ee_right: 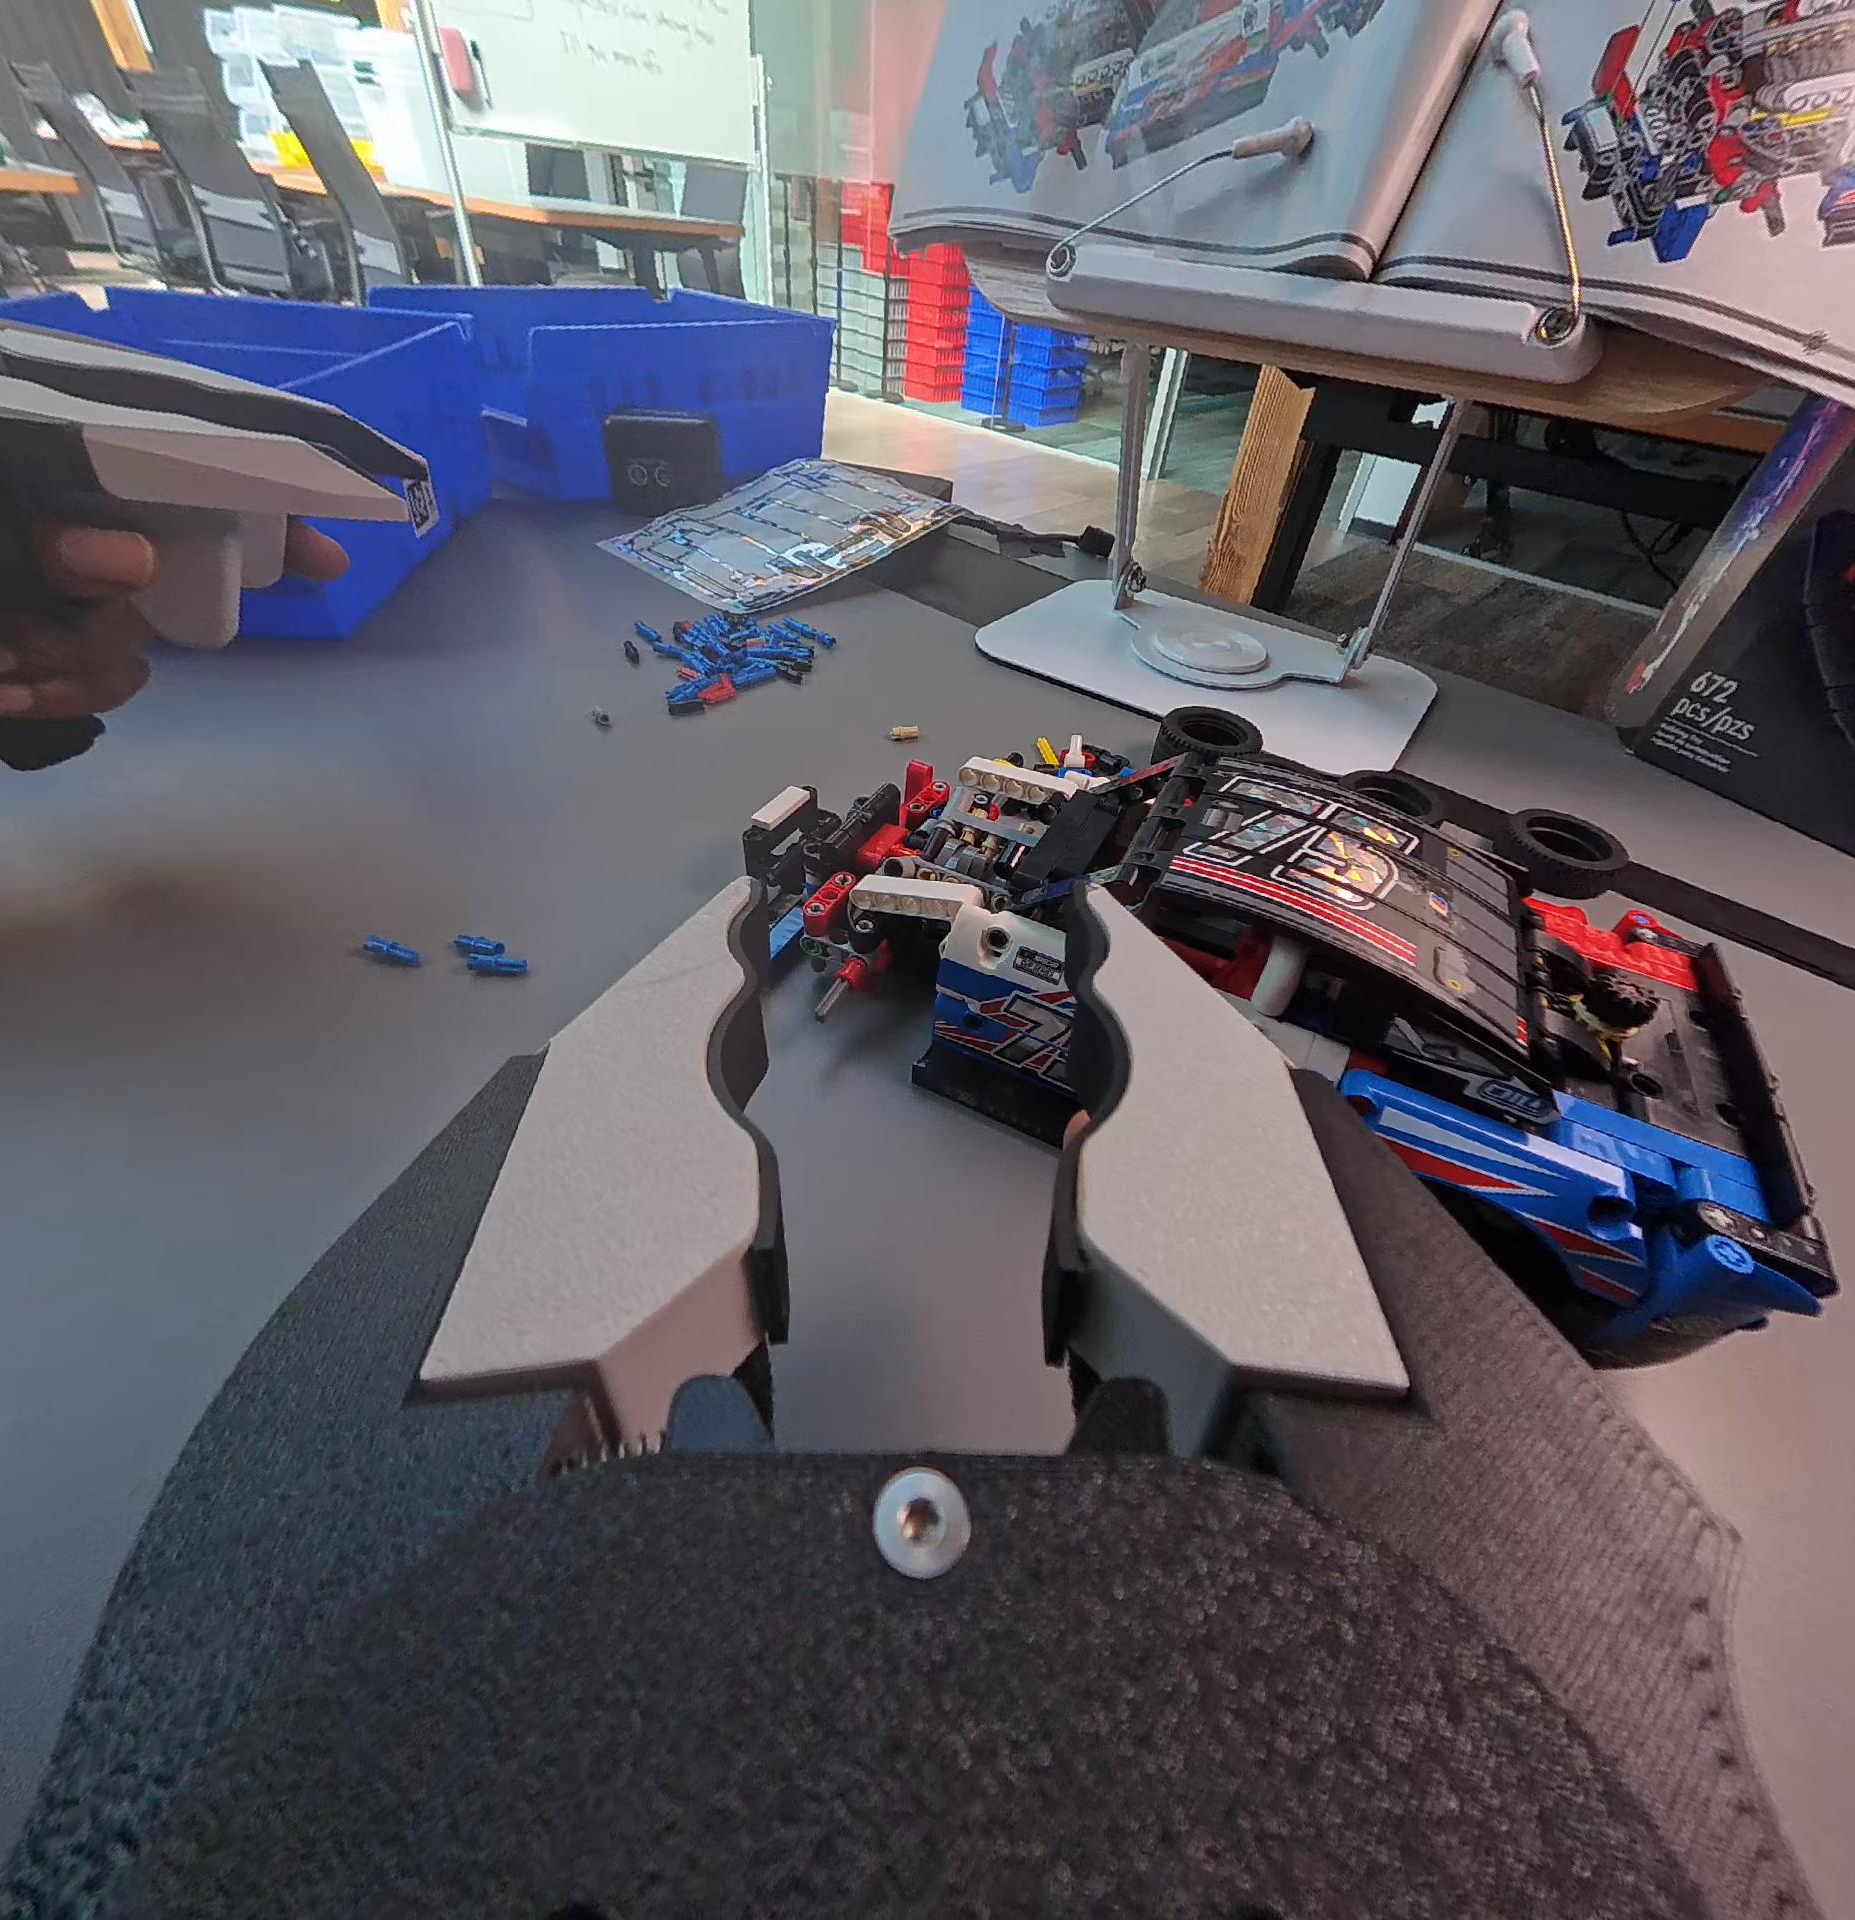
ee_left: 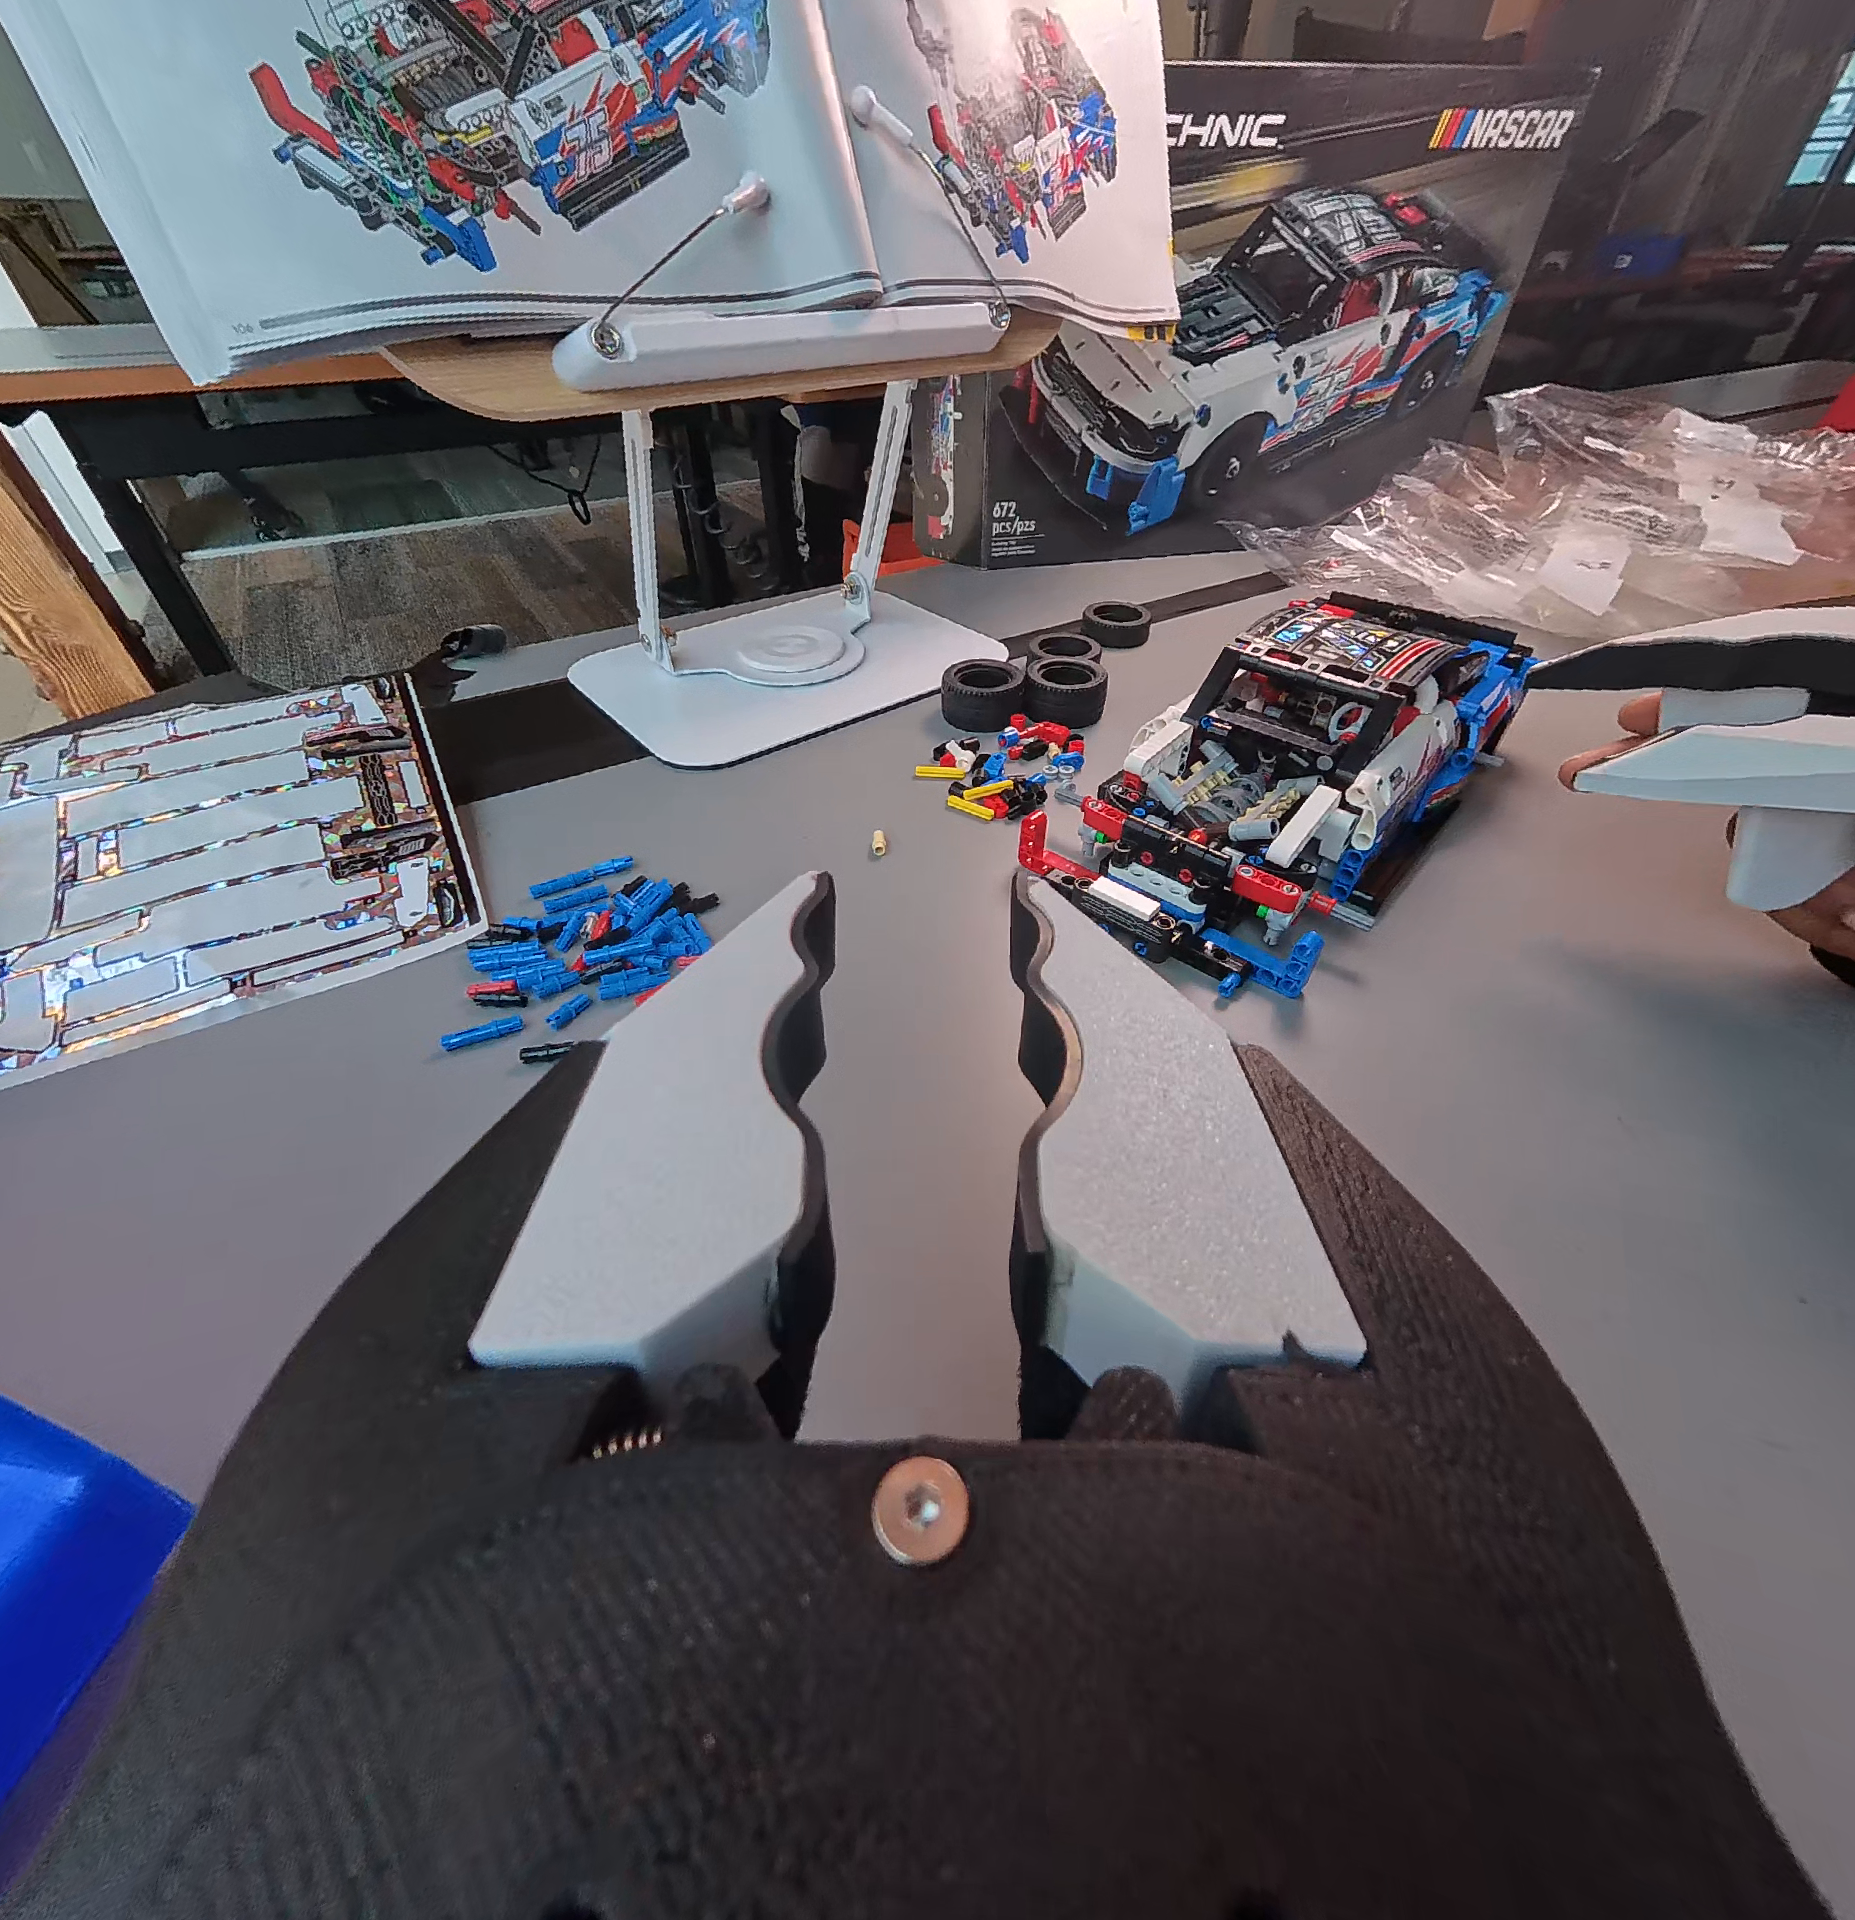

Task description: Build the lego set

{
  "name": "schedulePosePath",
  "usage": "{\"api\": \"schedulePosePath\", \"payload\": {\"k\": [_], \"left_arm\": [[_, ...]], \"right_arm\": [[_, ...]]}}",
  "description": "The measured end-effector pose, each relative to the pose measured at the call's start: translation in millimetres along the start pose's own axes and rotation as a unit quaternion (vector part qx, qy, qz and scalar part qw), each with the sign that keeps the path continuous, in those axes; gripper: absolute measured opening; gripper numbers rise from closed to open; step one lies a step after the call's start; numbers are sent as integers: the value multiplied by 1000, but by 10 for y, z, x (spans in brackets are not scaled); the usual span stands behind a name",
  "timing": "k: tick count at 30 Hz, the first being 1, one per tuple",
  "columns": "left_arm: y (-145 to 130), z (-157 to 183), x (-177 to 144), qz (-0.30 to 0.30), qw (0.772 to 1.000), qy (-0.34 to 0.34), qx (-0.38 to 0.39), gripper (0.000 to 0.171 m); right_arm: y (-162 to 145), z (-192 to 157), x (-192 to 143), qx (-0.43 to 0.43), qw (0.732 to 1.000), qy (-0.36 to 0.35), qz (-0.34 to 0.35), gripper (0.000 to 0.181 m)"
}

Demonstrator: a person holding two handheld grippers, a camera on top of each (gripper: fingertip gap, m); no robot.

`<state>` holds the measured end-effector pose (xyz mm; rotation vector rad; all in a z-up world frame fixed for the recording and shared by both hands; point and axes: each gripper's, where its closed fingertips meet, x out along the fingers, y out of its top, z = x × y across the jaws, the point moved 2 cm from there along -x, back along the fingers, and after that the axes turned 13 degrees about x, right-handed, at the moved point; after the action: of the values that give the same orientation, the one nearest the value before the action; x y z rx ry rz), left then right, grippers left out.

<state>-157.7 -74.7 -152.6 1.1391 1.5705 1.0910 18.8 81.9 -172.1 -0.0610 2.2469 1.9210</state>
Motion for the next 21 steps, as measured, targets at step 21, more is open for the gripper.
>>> {"api": "schedulePosePath", "payload": {"k": [21], "left_arm": [[-136,46,71,-30,999,-12,-1,35]], "right_arm": [[-2,120,-18,14,1000,-25,-4,57]]}}
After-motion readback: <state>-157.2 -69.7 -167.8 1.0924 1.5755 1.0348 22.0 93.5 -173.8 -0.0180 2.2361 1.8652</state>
